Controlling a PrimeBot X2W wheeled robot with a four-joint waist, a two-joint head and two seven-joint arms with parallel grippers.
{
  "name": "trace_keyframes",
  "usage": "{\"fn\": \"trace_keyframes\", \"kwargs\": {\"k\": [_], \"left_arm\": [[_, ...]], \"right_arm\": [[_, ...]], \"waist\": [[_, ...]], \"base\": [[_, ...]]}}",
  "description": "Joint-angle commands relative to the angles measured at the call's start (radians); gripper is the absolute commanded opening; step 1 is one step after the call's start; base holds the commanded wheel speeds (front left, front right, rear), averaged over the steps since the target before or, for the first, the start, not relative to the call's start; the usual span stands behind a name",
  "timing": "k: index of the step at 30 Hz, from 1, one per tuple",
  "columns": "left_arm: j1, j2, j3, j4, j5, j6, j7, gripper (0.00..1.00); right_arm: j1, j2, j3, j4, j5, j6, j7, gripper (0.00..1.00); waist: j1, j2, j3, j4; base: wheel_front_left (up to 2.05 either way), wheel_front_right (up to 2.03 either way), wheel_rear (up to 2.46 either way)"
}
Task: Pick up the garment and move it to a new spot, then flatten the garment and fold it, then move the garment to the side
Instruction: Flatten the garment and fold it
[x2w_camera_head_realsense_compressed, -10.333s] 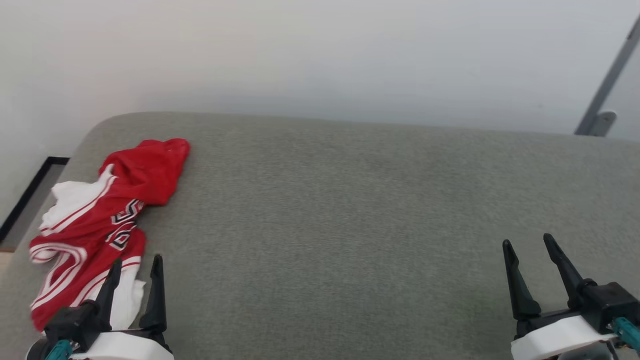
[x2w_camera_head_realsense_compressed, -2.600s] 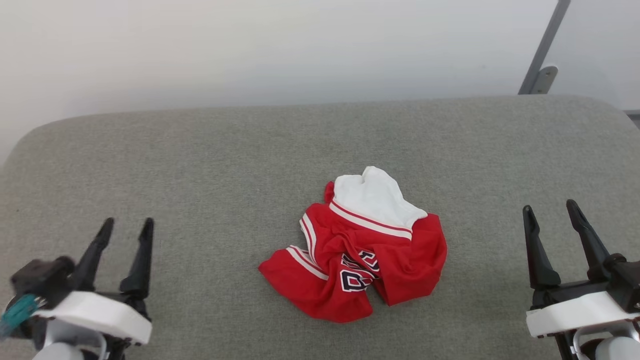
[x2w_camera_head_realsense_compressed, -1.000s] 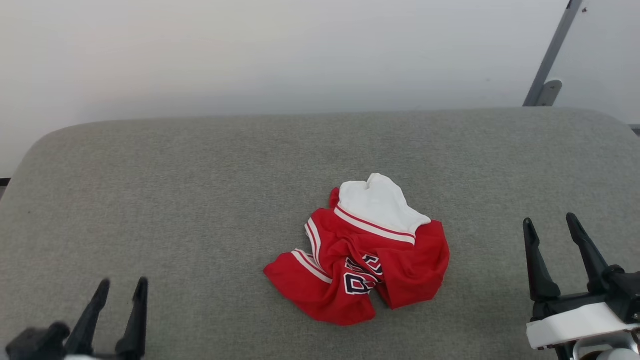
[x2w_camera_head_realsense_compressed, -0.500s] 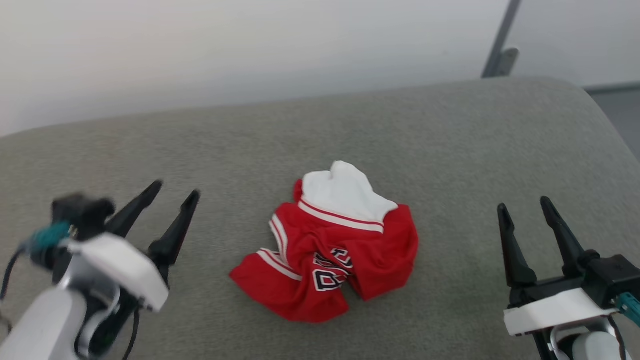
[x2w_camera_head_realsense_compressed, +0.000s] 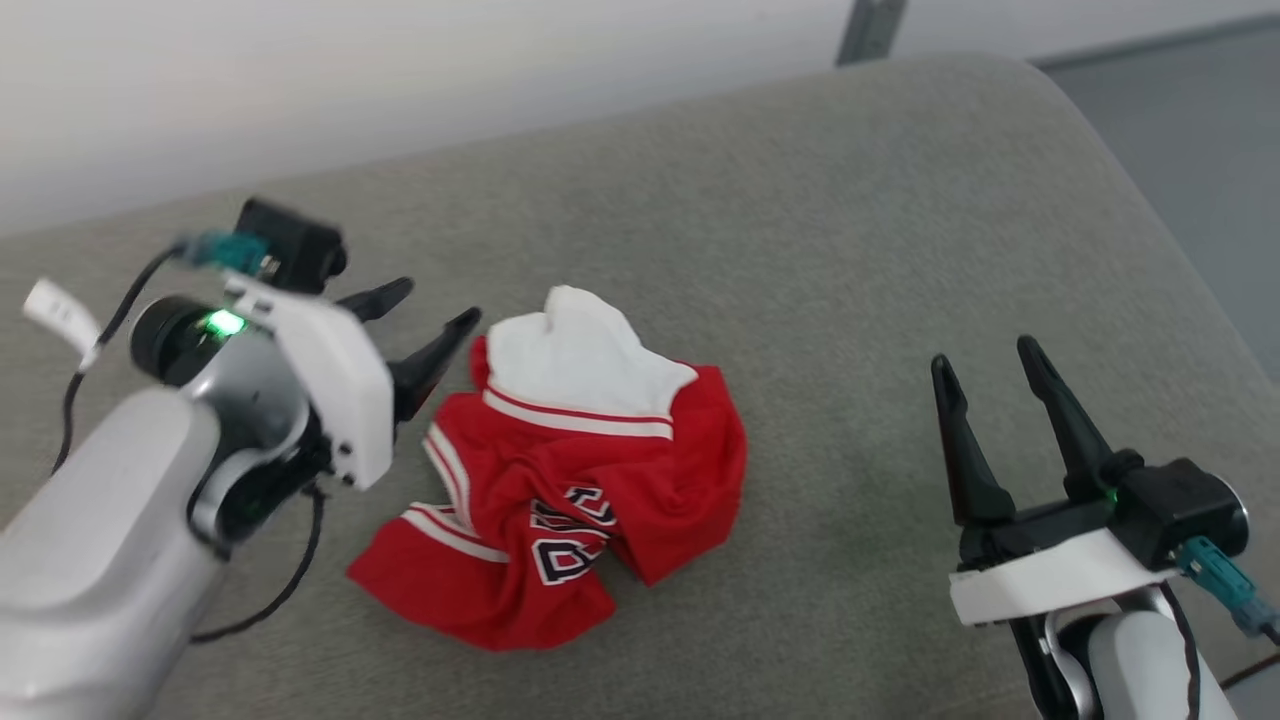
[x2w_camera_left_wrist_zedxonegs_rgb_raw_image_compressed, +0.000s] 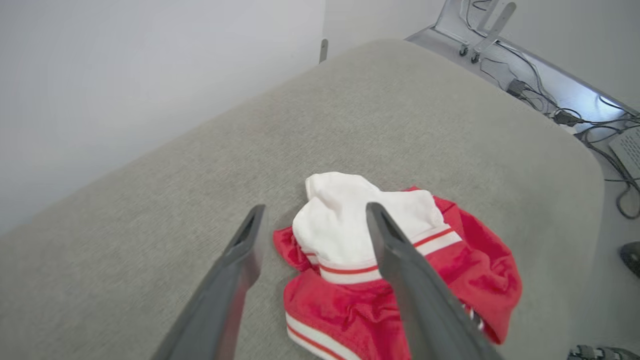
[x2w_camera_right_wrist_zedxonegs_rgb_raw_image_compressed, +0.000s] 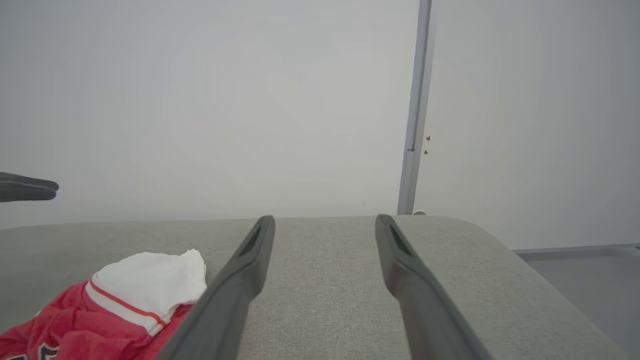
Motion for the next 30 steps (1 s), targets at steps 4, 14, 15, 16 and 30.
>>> {"fn": "trace_keyframes", "kwargs": {"k": [4,14,15,16,30], "left_arm": [[-0.1,-0.028,-0.08,0.085,-0.052,-0.003,0.11,1.0],[-0.243,-0.106,-0.242,0.319,-0.047,-0.003,0.258,1.0],[-0.254,-0.108,-0.259,0.334,-0.041,-0.003,0.259,0.66],[-0.257,-0.114,-0.266,0.352,-0.056,-0.003,0.262,0.0],[-0.323,-0.046,-0.232,0.379,-0.12,0.009,0.172,0.0]], "right_arm": [[-0.03,0.016,0.013,-0.003,0.006,0.0,-0.005,1.0],[-0.074,0.039,0.03,-0.008,-0.003,0.0,-0.005,1.0],[-0.079,0.04,0.031,-0.009,-0.005,0.0,-0.005,1.0],[-0.082,0.042,0.031,-0.009,-0.006,0.0,-0.005,1.0],[-0.059,0.036,-0.023,-0.02,-0.02,0.0,-0.005,1.0]], "waist": [[0.0,0.0,0.056,-0.048],[0.0,0.0,0.118,-0.073],[0.0,0.0,0.123,-0.074],[0.0,0.0,0.126,-0.073],[0.0,0.0,0.116,0.006]], "base": [[0.0,0.0,0.0],[0.0,0.0,0.0],[0.0,0.0,0.0],[0.0,0.0,0.0],[0.0,0.0,0.0]]}}
